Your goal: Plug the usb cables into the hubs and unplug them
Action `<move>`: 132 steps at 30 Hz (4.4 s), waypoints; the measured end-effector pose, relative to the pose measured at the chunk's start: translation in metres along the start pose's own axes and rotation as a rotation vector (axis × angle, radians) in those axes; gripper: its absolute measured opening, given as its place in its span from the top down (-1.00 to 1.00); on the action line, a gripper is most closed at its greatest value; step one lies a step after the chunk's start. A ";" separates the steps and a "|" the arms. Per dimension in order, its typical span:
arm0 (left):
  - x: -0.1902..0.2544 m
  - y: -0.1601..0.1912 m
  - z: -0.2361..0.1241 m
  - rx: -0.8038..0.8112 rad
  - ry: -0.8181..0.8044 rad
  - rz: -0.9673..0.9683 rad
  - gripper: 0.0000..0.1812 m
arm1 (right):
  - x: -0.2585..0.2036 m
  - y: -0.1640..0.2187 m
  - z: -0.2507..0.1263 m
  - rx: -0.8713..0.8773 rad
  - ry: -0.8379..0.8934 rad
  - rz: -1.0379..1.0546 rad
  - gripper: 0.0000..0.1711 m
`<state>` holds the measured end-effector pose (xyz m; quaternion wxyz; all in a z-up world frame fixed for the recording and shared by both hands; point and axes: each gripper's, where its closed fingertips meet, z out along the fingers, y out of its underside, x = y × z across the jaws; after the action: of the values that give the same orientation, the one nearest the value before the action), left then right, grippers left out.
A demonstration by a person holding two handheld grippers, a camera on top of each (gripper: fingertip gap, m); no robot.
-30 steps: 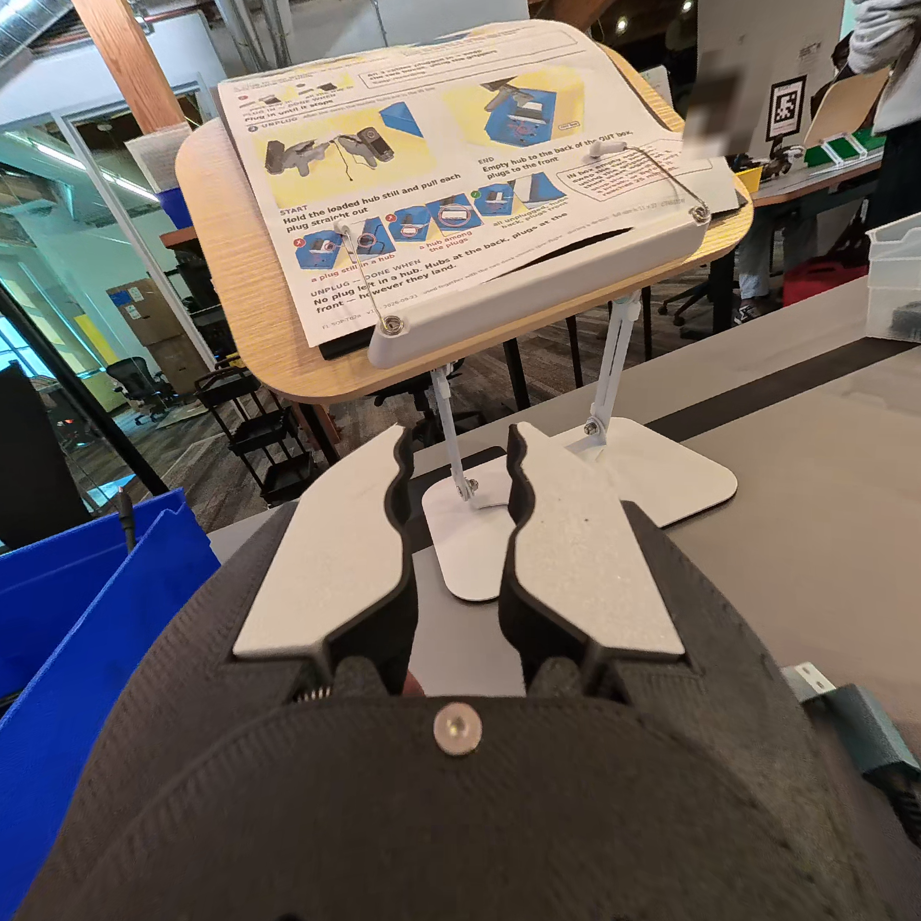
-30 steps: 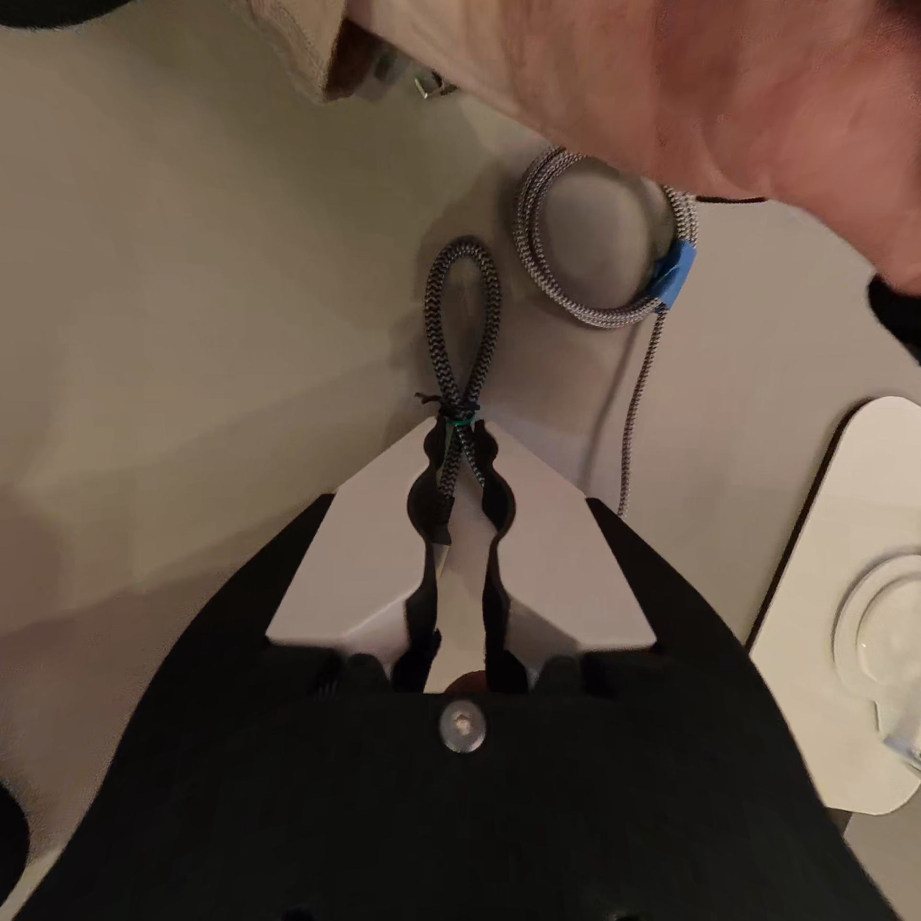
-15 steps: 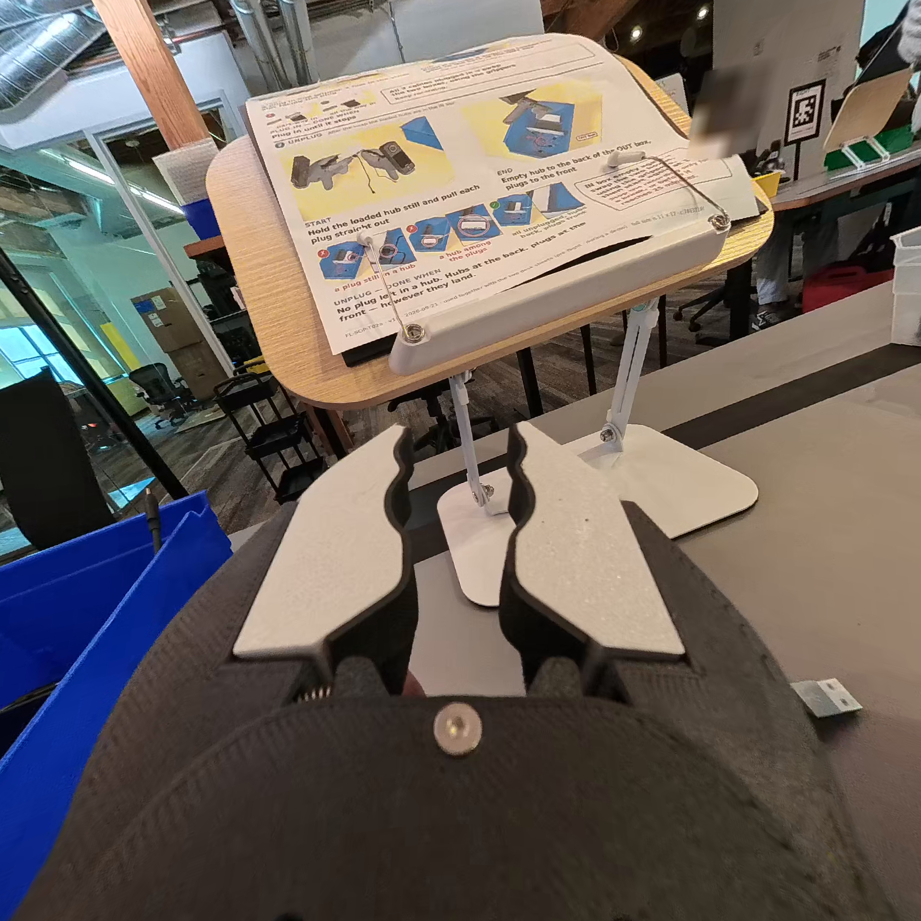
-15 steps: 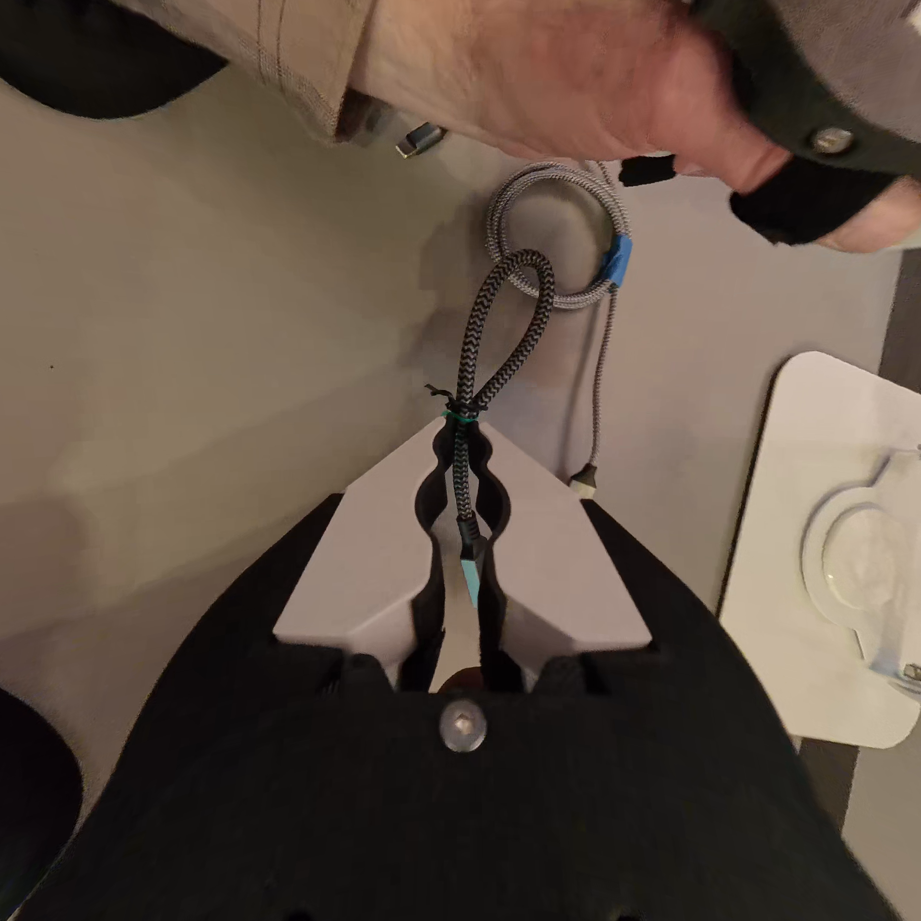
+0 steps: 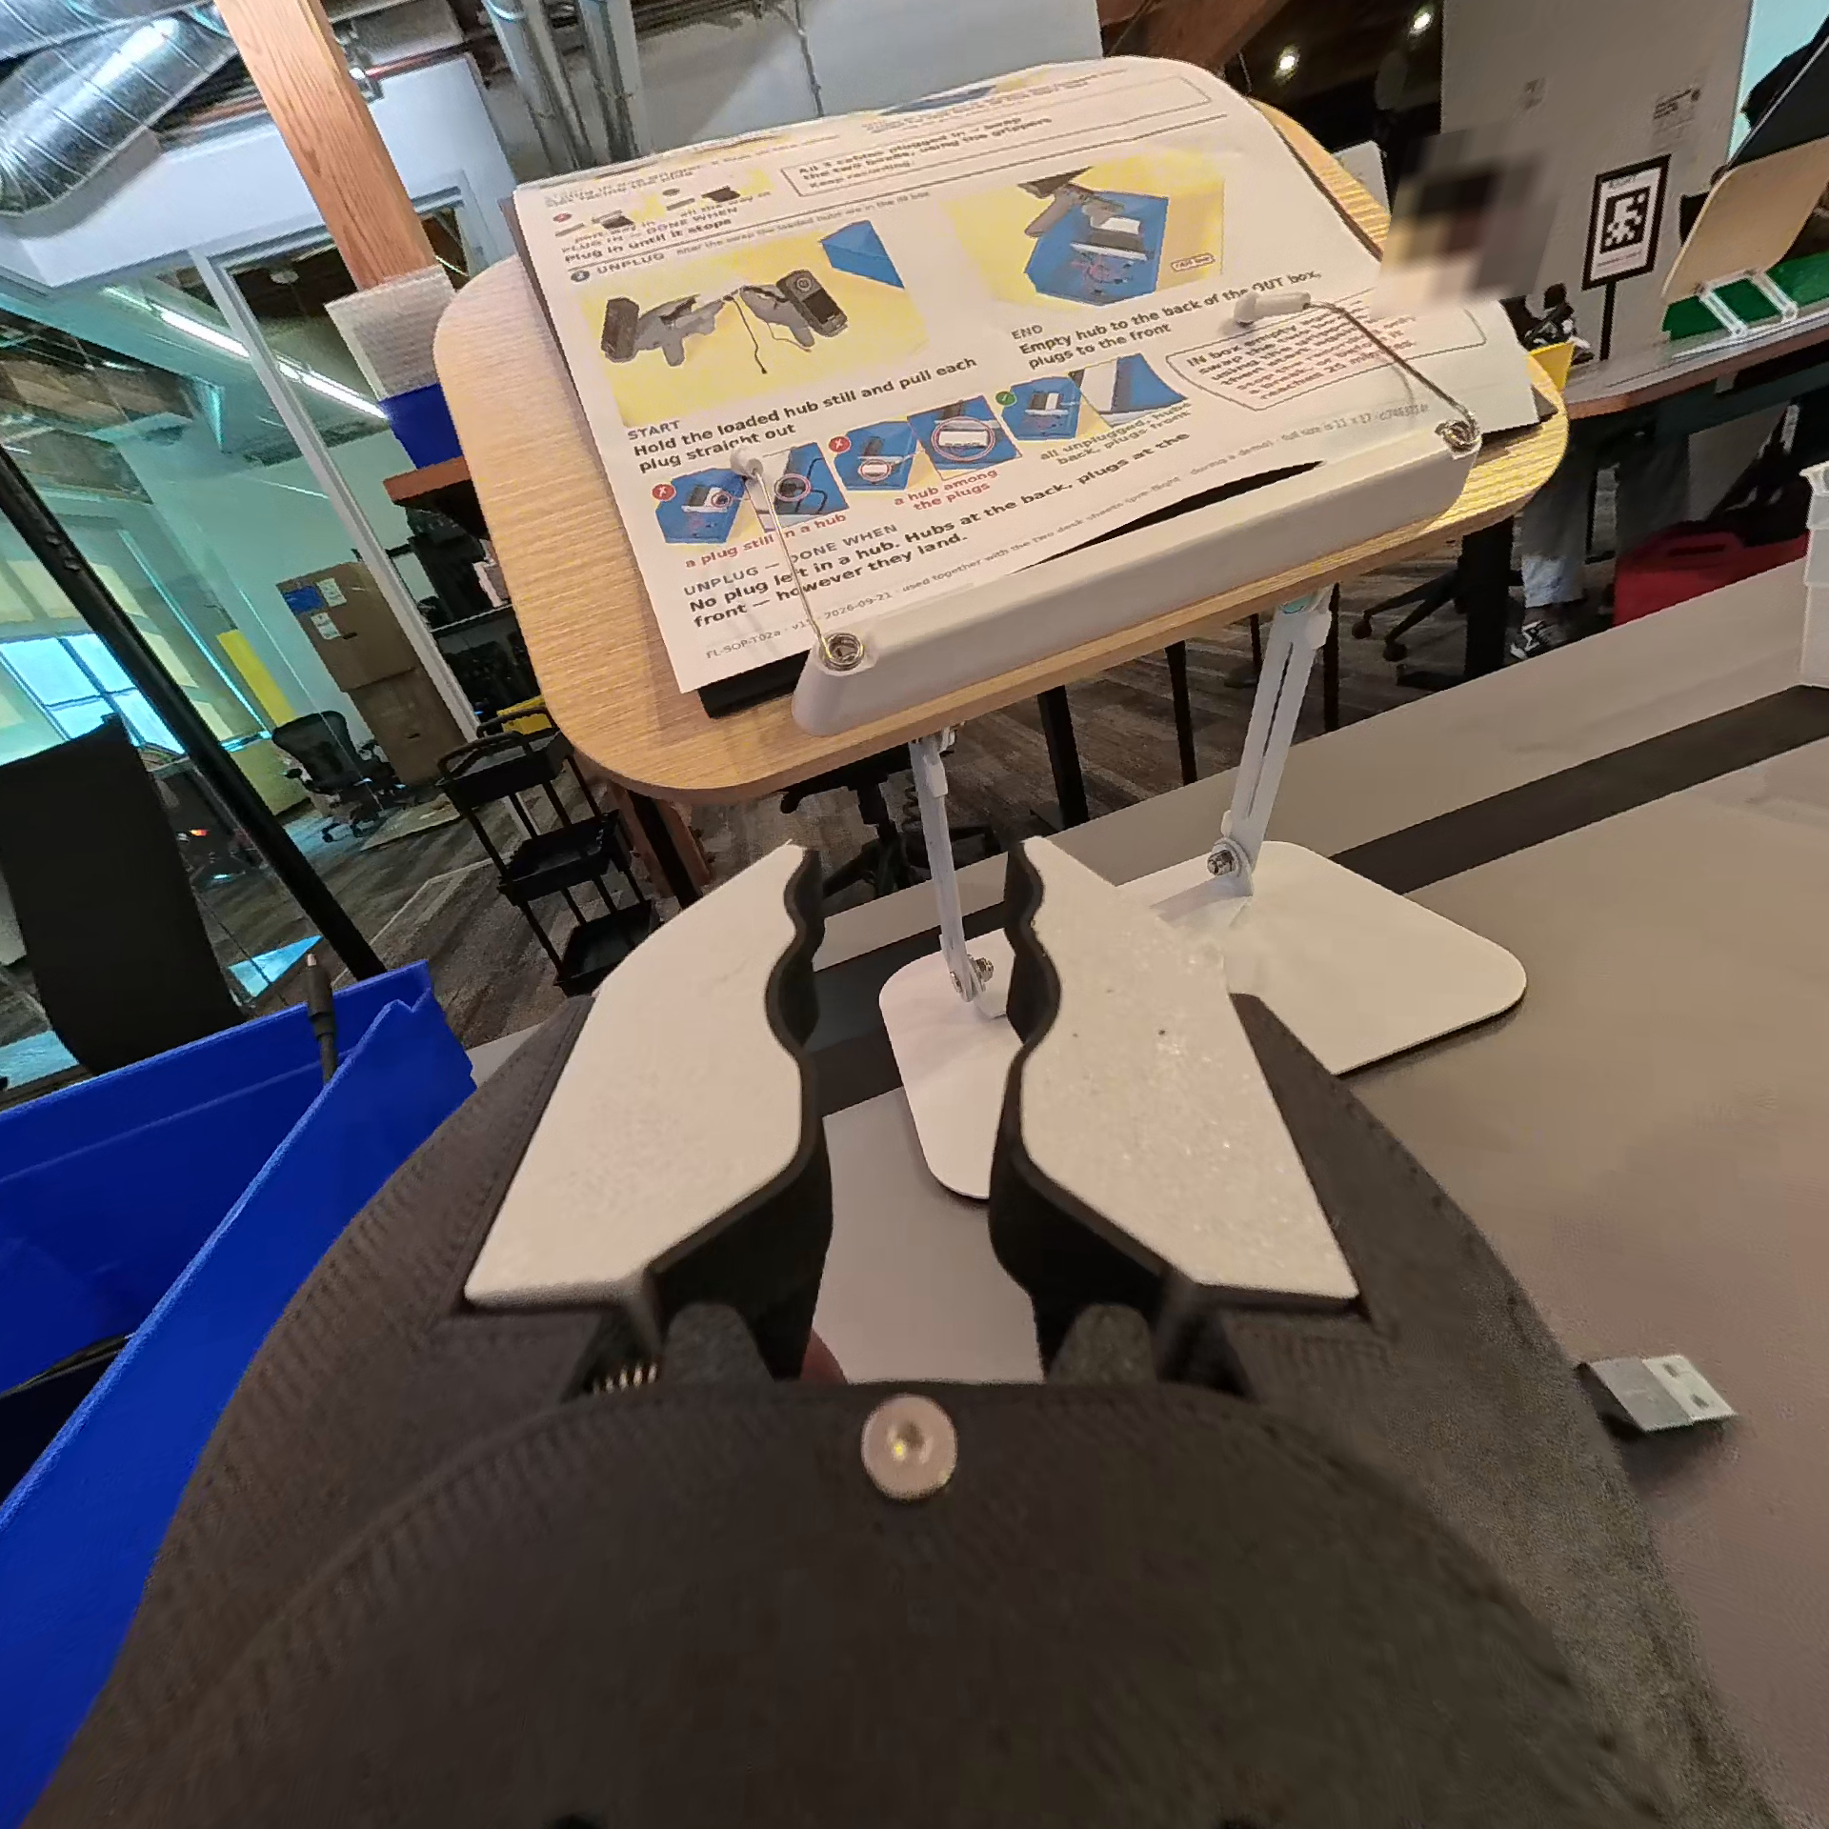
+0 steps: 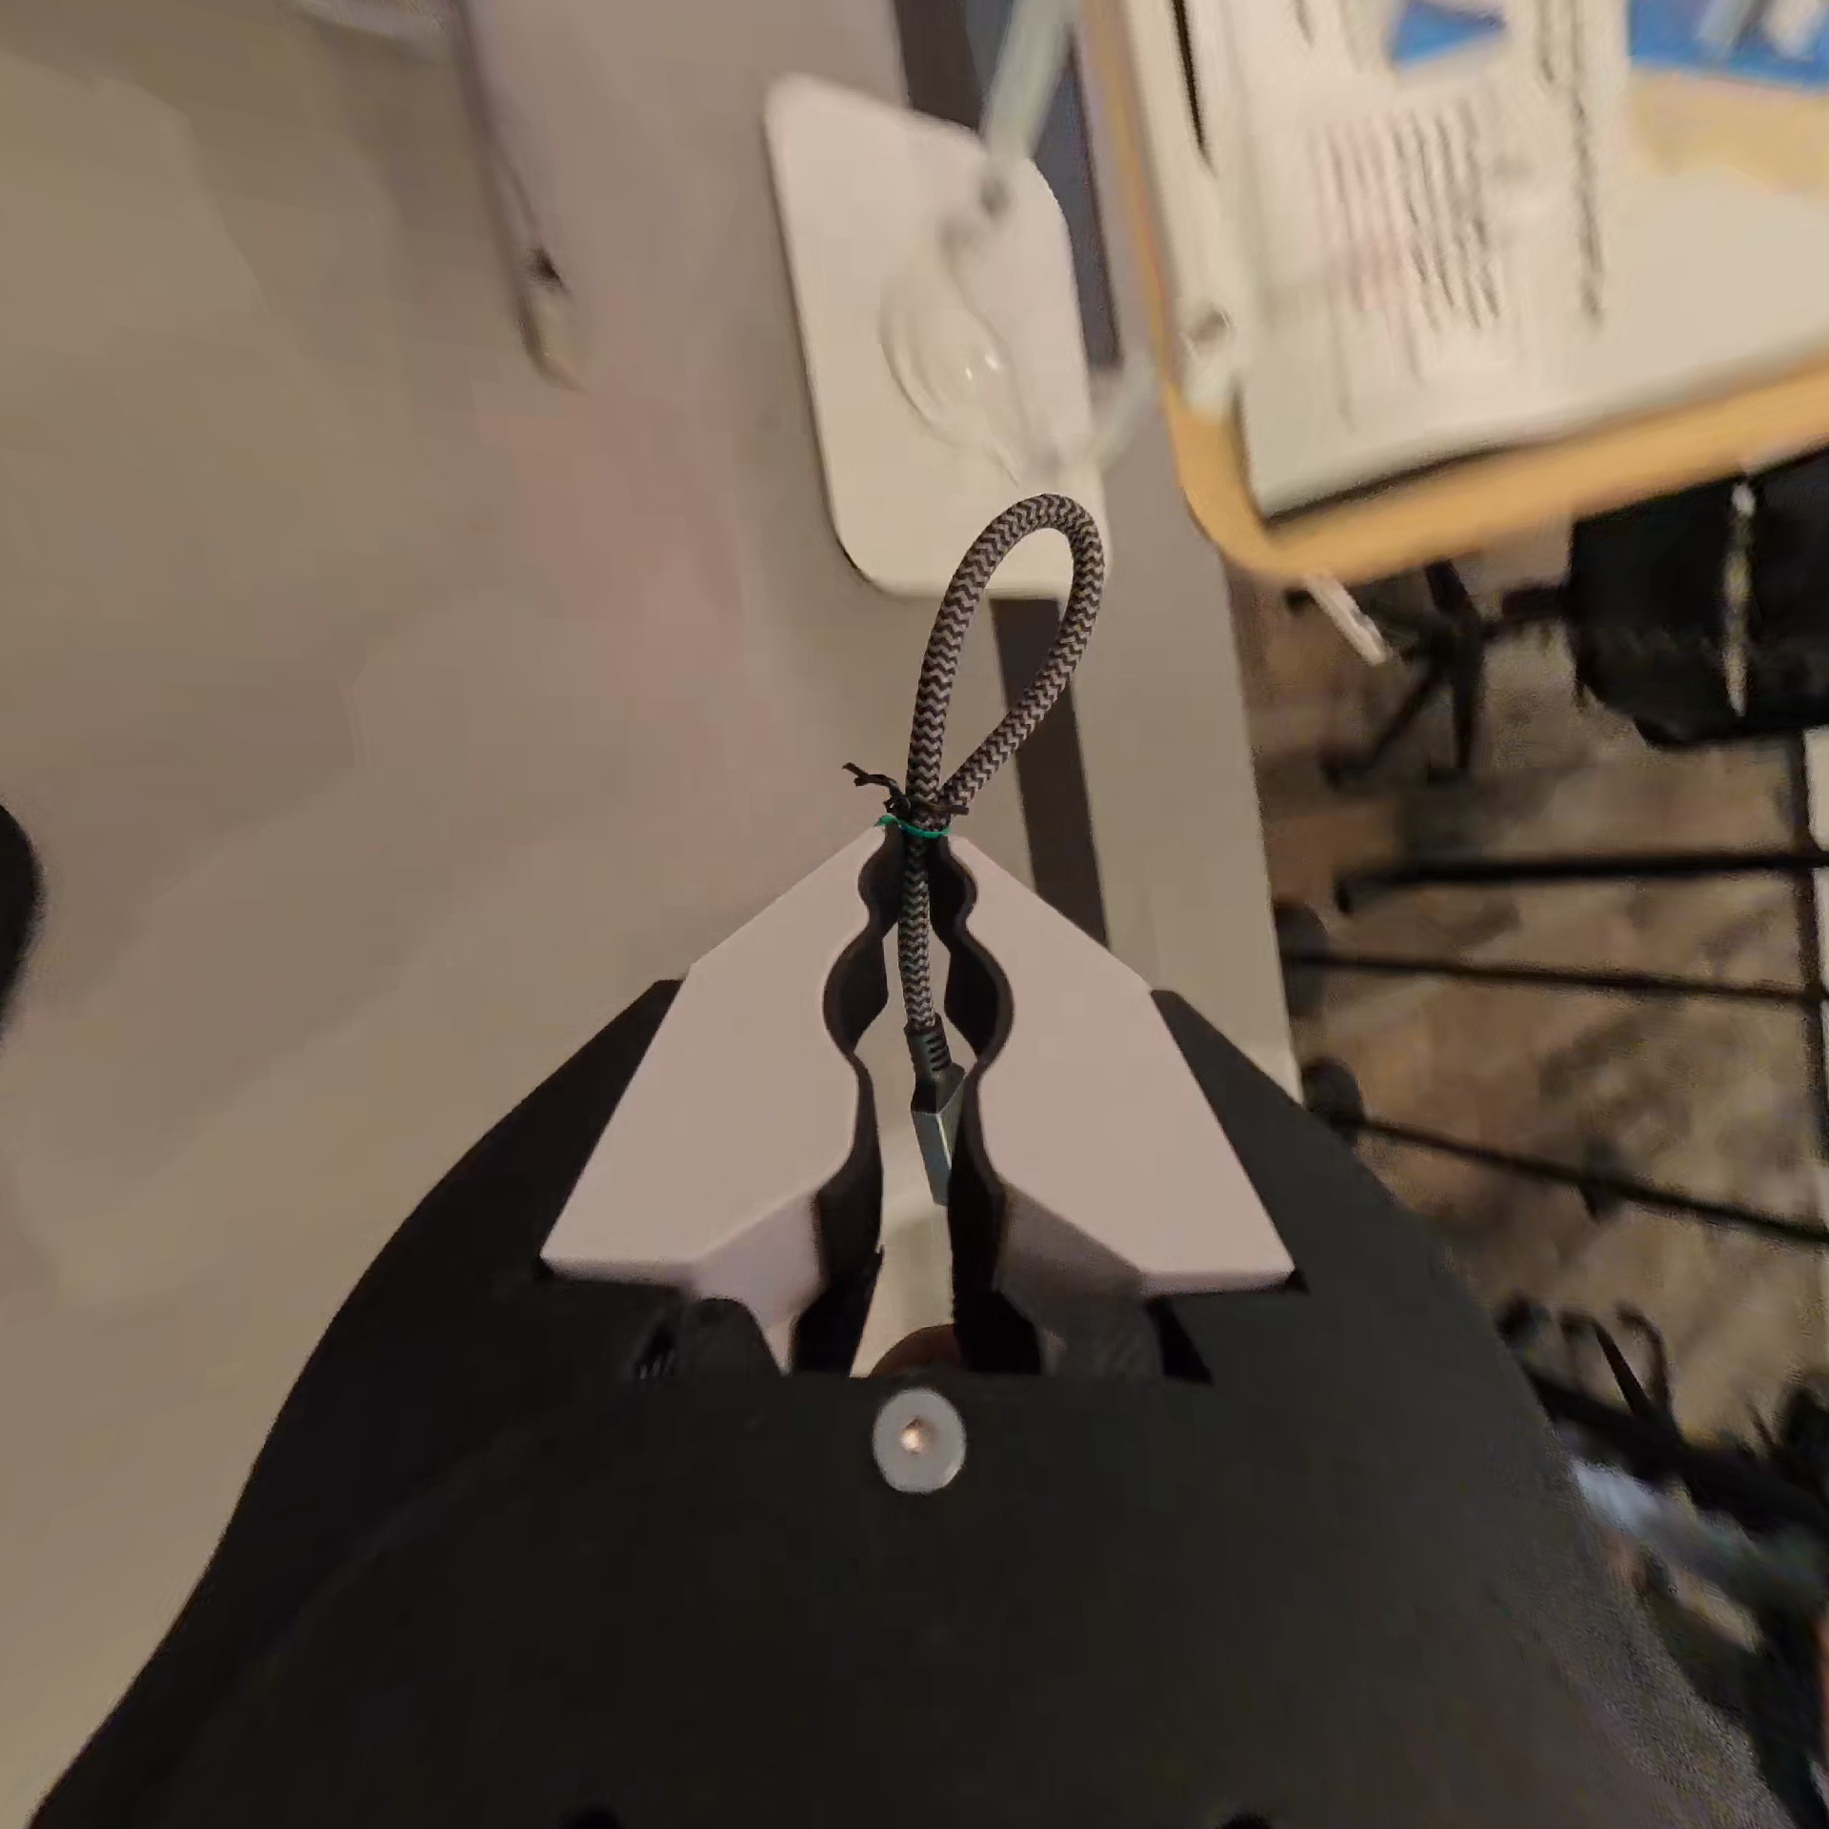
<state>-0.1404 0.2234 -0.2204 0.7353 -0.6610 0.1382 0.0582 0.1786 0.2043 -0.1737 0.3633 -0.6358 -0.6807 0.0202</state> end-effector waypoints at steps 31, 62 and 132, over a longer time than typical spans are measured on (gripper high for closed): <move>0.011 0.013 0.005 -0.037 0.022 0.052 0.62 | -0.017 0.292 0.037 -0.526 -0.166 0.244 0.78; -0.076 0.015 -0.006 -0.014 -0.173 -0.083 0.71 | -0.164 -0.204 0.277 0.041 -0.402 0.170 0.61; -0.035 0.035 0.008 -0.087 -0.053 -0.004 0.97 | 0.011 0.291 0.032 -0.516 0.190 0.597 0.62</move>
<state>-0.1822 0.2390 -0.2433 0.7094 -0.6908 0.1148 0.0800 0.4106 0.2834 -0.3346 0.2310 -0.8748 -0.4125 -0.1056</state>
